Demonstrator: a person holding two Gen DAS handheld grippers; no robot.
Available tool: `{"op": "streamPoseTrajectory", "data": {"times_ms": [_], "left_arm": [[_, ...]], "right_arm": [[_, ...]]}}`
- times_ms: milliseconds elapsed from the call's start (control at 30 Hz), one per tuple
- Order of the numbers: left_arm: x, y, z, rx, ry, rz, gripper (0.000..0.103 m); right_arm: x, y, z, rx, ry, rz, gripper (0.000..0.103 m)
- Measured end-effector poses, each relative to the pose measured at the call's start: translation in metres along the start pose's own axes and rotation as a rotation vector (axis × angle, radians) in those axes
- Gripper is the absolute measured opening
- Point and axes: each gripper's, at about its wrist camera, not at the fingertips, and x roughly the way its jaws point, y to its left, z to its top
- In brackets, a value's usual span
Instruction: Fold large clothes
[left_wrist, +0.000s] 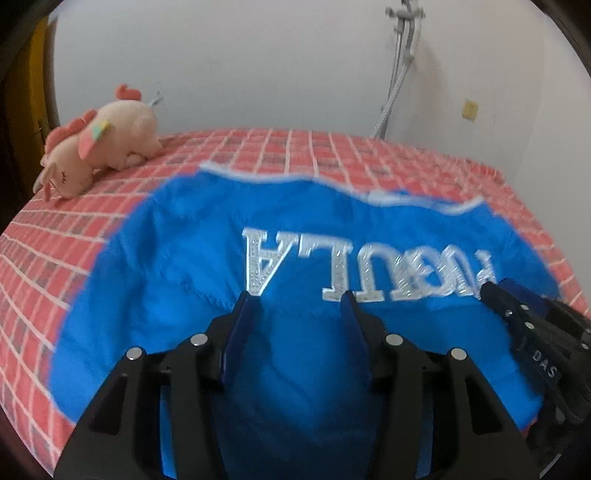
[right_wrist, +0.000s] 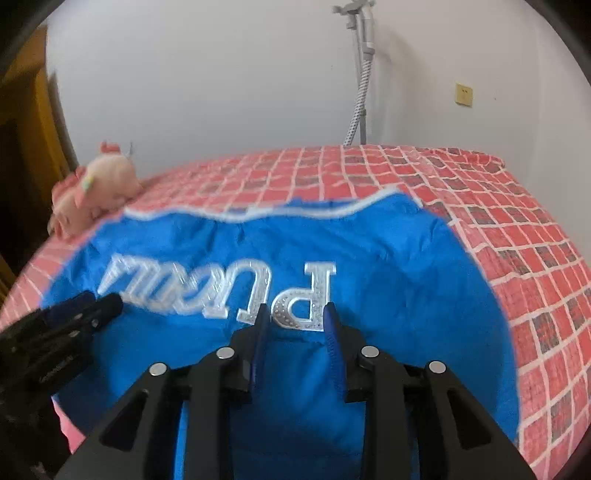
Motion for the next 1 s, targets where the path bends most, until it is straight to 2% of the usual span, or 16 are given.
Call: {"op": "streamPoseTrajectory", "data": {"times_ms": [100,233,333,467,567,633,700,800,1000], "left_arm": [[0.011,-0.005,-0.008,0.051,0.005,0.01,0.05],[0.018,-0.003,-0.011,0.05,0.022,0.001,0.049],[0.019,-0.001,-0.01,0.048,0.023,0.002,0.048],[-0.003,-0.009,-0.014,0.042,-0.02,0.03,0.045],[-0.023,-0.019,-0.015,0.051,-0.073,0.004,0.052],[-0.026,-0.025,-0.015,0.059,-0.081,-0.007,0.052],[-0.018,-0.028,-0.018,0.084,-0.063,0.005,0.052],[0.001,-0.023,-0.022,0.082,-0.02,0.016,0.053],[0.007,-0.02,-0.025,0.08,0.013,0.001,0.053]], "right_arm": [[0.007,0.005,-0.008,-0.034,0.01,-0.03,0.028],[0.012,0.012,-0.016,-0.057,0.003,-0.077,0.028],[0.011,0.008,-0.015,-0.035,0.005,-0.059,0.028],[-0.01,0.001,-0.011,0.051,-0.026,0.014,0.03],[-0.026,0.017,-0.011,0.005,-0.084,-0.035,0.03],[-0.023,0.023,-0.015,0.003,-0.067,-0.044,0.03],[-0.013,0.026,-0.02,-0.001,-0.03,-0.074,0.029],[-0.006,0.031,-0.026,-0.032,-0.026,-0.113,0.028],[0.002,0.024,-0.027,-0.015,0.01,-0.081,0.028]]}}
